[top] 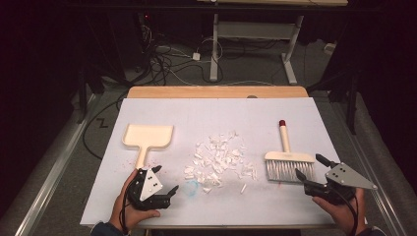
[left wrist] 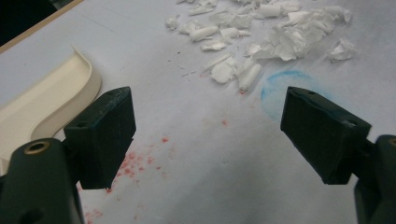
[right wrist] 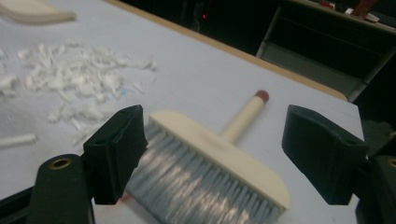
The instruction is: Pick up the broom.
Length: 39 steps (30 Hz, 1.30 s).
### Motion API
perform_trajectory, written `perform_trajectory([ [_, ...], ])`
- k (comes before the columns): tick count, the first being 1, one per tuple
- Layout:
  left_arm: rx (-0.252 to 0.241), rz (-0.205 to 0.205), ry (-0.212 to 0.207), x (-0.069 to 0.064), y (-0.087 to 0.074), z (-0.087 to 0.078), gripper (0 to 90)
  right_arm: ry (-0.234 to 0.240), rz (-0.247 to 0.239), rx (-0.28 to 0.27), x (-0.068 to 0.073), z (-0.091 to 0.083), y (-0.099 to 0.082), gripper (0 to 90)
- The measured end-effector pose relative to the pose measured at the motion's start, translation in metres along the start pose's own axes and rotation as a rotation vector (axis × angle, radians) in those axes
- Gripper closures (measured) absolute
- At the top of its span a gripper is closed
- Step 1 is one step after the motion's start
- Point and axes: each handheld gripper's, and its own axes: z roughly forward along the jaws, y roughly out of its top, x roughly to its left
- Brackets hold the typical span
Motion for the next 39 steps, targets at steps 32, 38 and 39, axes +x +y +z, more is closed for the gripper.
perform_trajectory([
  [32,0.050,0.032,-0.032,-0.003,-0.003,0.005,17.6,-0.004,0.282,0.460,-0.045,0.146,0.030,33.7],
  [38,0.053,0.034,-0.033,-0.004,-0.004,0.004,17.7,0.009,0.318,0.551,-0.041,0.172,0.021,48.1],
  [39,0.054,0.035,-0.033,-0.004,-0.004,0.004,17.7,0.008,0.310,0.554,-0.040,0.172,0.022,51.4],
])
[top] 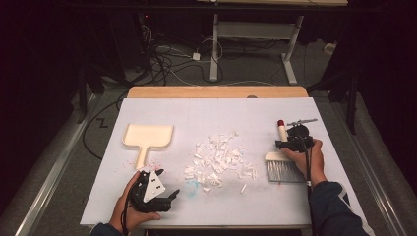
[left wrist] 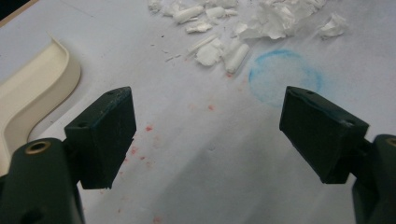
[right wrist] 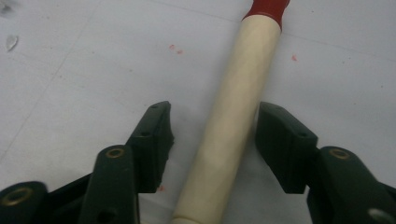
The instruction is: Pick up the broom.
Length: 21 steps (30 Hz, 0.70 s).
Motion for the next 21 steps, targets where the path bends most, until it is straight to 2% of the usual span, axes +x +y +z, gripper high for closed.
perform_trajectory([
  [1,0.000,0.001,0.001,0.000,0.000,0.000,17.7,0.000,0.000,0.000,0.000,0.000,0.000,51.4],
  [2,0.000,0.001,0.000,-0.001,0.000,0.000,17.7,0.008,0.001,-0.011,0.002,-0.001,-0.002,61.3],
  [3,0.000,0.001,0.000,-0.001,0.000,0.000,17.7,0.008,0.001,-0.011,0.002,-0.001,-0.002,61.3],
  [5,-0.002,0.001,0.001,-0.001,0.000,0.000,17.8,0.010,-0.004,-0.019,0.004,-0.001,-0.002,67.7],
  [9,0.003,0.005,-0.002,-0.002,0.001,0.001,17.8,0.028,-0.002,-0.028,0.001,0.000,-0.003,71.3],
  [16,0.006,0.006,-0.003,-0.003,0.001,0.001,18.0,0.053,-0.007,-0.037,-0.002,-0.002,-0.004,71.4],
  [18,0.001,0.002,-0.002,-0.002,0.001,0.001,18.0,0.067,-0.016,-0.055,-0.003,-0.006,-0.005,71.3],
  [20,0.000,0.000,0.002,-0.002,0.001,0.000,18.0,0.089,-0.018,-0.101,-0.006,-0.015,-0.006,71.4],
  [21,-0.001,-0.001,0.003,-0.002,0.001,-0.001,18.0,0.103,-0.034,-0.145,-0.008,-0.026,-0.008,71.4],
])
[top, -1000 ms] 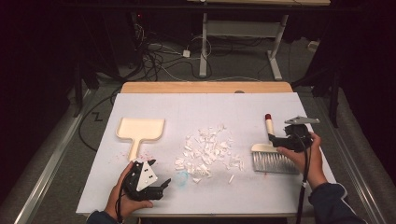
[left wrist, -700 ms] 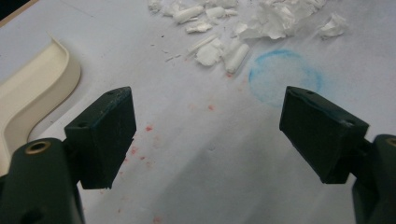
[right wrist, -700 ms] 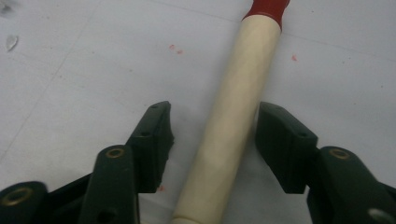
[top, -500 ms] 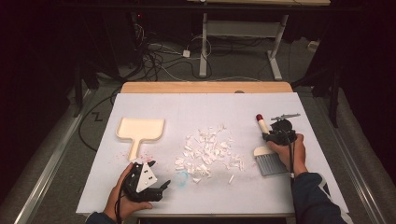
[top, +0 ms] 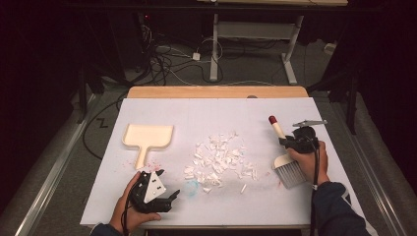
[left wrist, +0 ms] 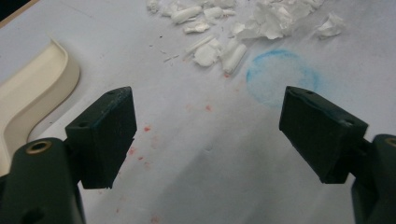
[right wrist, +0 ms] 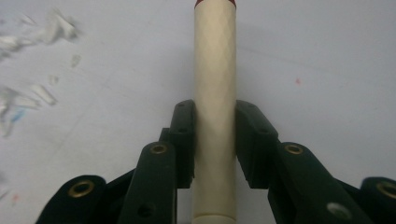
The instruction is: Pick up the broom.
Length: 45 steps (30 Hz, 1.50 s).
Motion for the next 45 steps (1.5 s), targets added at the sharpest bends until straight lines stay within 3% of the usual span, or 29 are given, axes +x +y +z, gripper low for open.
perform_trajectory([
  [3,0.000,0.000,0.001,0.000,0.000,0.000,18.0,0.015,-0.015,-0.044,0.000,-0.013,0.000,71.5],
  [5,-0.001,0.001,0.002,0.000,0.000,-0.001,18.0,0.031,-0.026,-0.121,0.000,-0.032,-0.003,71.5],
  [8,-0.005,-0.002,0.000,0.000,0.000,-0.002,18.0,0.027,-0.030,-0.163,0.002,-0.045,-0.006,71.6],
  [10,-0.013,-0.011,-0.002,0.000,0.002,-0.002,18.0,0.030,-0.044,-0.230,0.004,-0.063,-0.011,71.6],
  [11,-0.013,-0.011,-0.002,0.000,0.002,-0.002,18.0,0.030,-0.044,-0.230,0.004,-0.063,-0.011,71.6],
  [15,-0.043,-0.022,-0.016,-0.002,0.007,-0.003,18.0,0.038,-0.053,-0.346,0.008,-0.092,-0.025,71.6],
  [17,-0.059,-0.028,-0.023,-0.004,0.012,-0.004,18.0,0.036,-0.048,-0.365,0.009,-0.097,-0.027,71.6],
  [22,-0.108,-0.068,-0.085,-0.014,0.034,-0.003,18.1,0.046,-0.092,-0.446,0.025,-0.125,-0.032,71.6],
  [25,-0.152,-0.065,-0.141,-0.028,0.055,-0.001,18.5,0.051,-0.106,-0.458,0.033,-0.130,-0.030,71.6],
  [27,-0.185,-0.052,-0.197,-0.040,0.072,0.003,18.7,0.060,-0.126,-0.469,0.047,-0.136,-0.026,71.6],
  [28,-0.214,-0.034,-0.237,-0.054,0.093,0.009,18.7,0.058,-0.128,-0.482,0.052,-0.137,-0.025,71.6],
  [29,-0.214,-0.034,-0.237,-0.054,0.093,0.009,18.8,0.062,-0.136,-0.487,0.058,-0.138,-0.024,71.6],
  [30,-0.228,-0.030,-0.266,-0.060,0.103,0.012,18.8,0.070,-0.156,-0.480,0.063,-0.138,-0.022,71.6],
  [31,-0.257,-0.021,-0.310,-0.074,0.124,0.021,18.9,0.071,-0.164,-0.485,0.069,-0.138,-0.021,71.6],
  [32,-0.257,-0.021,-0.310,-0.074,0.124,0.021,19.1,0.079,-0.170,-0.496,0.075,-0.138,-0.021,71.6],
  [33,-0.272,-0.025,-0.328,-0.081,0.134,0.026,19.1,0.079,-0.170,-0.496,0.075,-0.138,-0.021,71.6],
  [34,-0.294,-0.038,-0.361,-0.091,0.150,0.037,20.1,0.089,-0.195,-0.497,0.086,-0.138,-0.019,71.6],
  [35,-0.299,-0.044,-0.366,-0.096,0.157,0.042,20.6,0.092,-0.196,-0.506,0.091,-0.138,-0.019,71.6],
  [40,-0.292,-0.082,-0.401,-0.108,0.170,0.065,25.1,0.119,-0.239,-0.519,0.112,-0.137,-0.019,71.6],
  [42,-0.292,-0.122,-0.414,-0.110,0.170,0.074,32.8,0.133,-0.261,-0.525,0.125,-0.136,-0.021,71.5],
  [45,-0.304,-0.145,-0.433,-0.106,0.167,0.076,46.1,0.150,-0.280,-0.523,0.135,-0.135,-0.023,71.4],
])
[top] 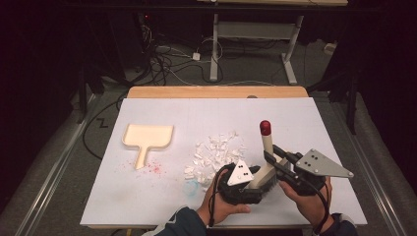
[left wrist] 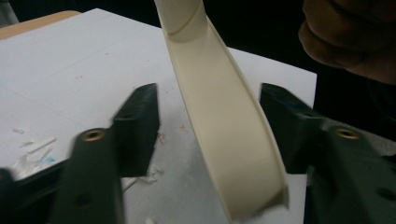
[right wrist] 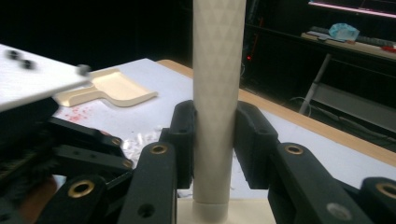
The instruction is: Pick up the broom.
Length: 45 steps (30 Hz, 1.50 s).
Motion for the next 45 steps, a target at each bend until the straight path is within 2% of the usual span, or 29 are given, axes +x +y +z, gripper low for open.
perform_trajectory([
  [1,-0.011,-0.008,-0.007,0.002,-0.001,-0.002,52.3,0.012,-0.007,0.004,0.003,0.001,0.000,71.3],
  [5,-0.001,-0.004,0.002,0.007,-0.001,-0.008,60.9,0.011,-0.020,-0.004,0.007,-0.001,0.002,71.1],
  [6,0.004,0.001,-0.017,0.011,-0.001,-0.013,64.0,0.029,-0.009,-0.018,0.004,-0.002,0.002,70.6],
  [8,0.027,0.045,-0.019,0.014,0.001,-0.019,64.6,0.051,-0.026,-0.020,0.004,-0.004,0.003,68.7],
  [9,0.035,0.052,-0.032,0.016,0.002,-0.022,64.8,0.062,-0.040,-0.023,0.003,-0.005,0.003,67.2],
  [11,0.039,0.057,-0.051,0.019,0.002,-0.026,64.8,0.132,-0.053,-0.015,0.000,-0.006,0.004,59.3],
  [12,0.057,0.082,-0.077,0.024,0.004,-0.035,64.8,0.152,-0.074,-0.015,-0.002,-0.008,0.005,56.4],
  [13,0.057,0.082,-0.077,0.024,0.004,-0.035,64.8,0.152,-0.074,-0.015,-0.002,-0.008,0.005,56.4],
  [14,0.065,0.095,-0.083,0.026,0.005,-0.039,64.8,0.192,-0.095,-0.017,-0.004,-0.010,0.005,53.7],
  [15,0.079,0.103,-0.110,0.030,0.005,-0.043,64.8,0.264,-0.166,0.052,-0.008,-0.009,0.003,47.5],
  [17,0.096,0.132,-0.136,0.032,0.005,-0.051,64.8,0.270,-0.191,0.079,-0.009,-0.008,0.001,44.9],
  [18,0.109,0.147,-0.154,0.033,0.005,-0.054,64.8,0.304,-0.203,0.093,-0.010,-0.007,-0.001,44.7],
  [23,0.148,0.234,-0.232,0.030,0.000,-0.064,64.7,0.445,-0.228,0.217,-0.012,0.008,-0.013,36.7],
  [24,0.158,0.258,-0.263,0.027,0.000,-0.065,64.7,0.533,-0.228,0.273,-0.010,0.015,-0.018,36.2],
  [25,0.158,0.258,-0.263,0.027,0.000,-0.065,64.7,0.533,-0.228,0.273,-0.010,0.015,-0.018,36.2],
  [27,0.173,0.283,-0.293,0.022,-0.001,-0.063,64.7,0.654,-0.235,0.313,-0.004,0.023,-0.026,46.4],
  [28,0.173,0.283,-0.293,0.022,-0.001,-0.063,64.6,0.654,-0.235,0.313,-0.004,0.023,-0.026,46.4],
  [30,0.169,0.290,-0.283,0.022,-0.002,-0.062,62.9,0.734,-0.245,0.278,0.000,0.027,-0.030,63.3],
  [31,0.169,0.290,-0.283,0.022,-0.002,-0.062,61.9,0.747,-0.248,0.285,0.001,0.028,-0.031,63.3],
  [33,0.147,0.281,-0.260,0.023,-0.002,-0.063,55.7,0.731,-0.237,0.295,0.002,0.029,-0.031,65.0],
  [34,0.132,0.272,-0.241,0.025,-0.001,-0.065,53.6,0.724,-0.261,0.282,0.004,0.029,-0.032,67.7],
  [35,0.123,0.273,-0.223,0.026,-0.001,-0.067,52.3,0.708,-0.255,0.291,0.005,0.029,-0.032,67.7],
  [39,0.098,0.292,-0.105,0.031,-0.001,-0.078,36.0,0.654,-0.243,0.260,-0.002,0.026,-0.029,67.9],
  [40,0.098,0.292,-0.105,0.031,-0.001,-0.078,32.3,0.654,-0.243,0.260,-0.002,0.026,-0.029,67.9],
  [41,0.086,0.303,0.003,0.033,-0.003,-0.087,23.9,0.622,-0.219,0.241,-0.009,0.023,-0.027,67.9],
  [42,0.086,0.303,0.003,0.033,-0.003,-0.087,20.9,0.622,-0.219,0.241,-0.009,0.023,-0.027,67.9],
  [43,0.083,0.314,0.088,0.038,-0.007,-0.096,20.8,0.575,-0.204,0.239,-0.015,0.020,-0.025,67.9],
  [44,0.080,0.309,0.125,0.041,-0.010,-0.101,19.0,0.562,-0.195,0.236,-0.018,0.019,-0.024,67.8],
  [45,0.080,0.309,0.125,0.041,-0.010,-0.101,17.6,0.545,-0.181,0.229,-0.021,0.017,-0.024,67.8],
])
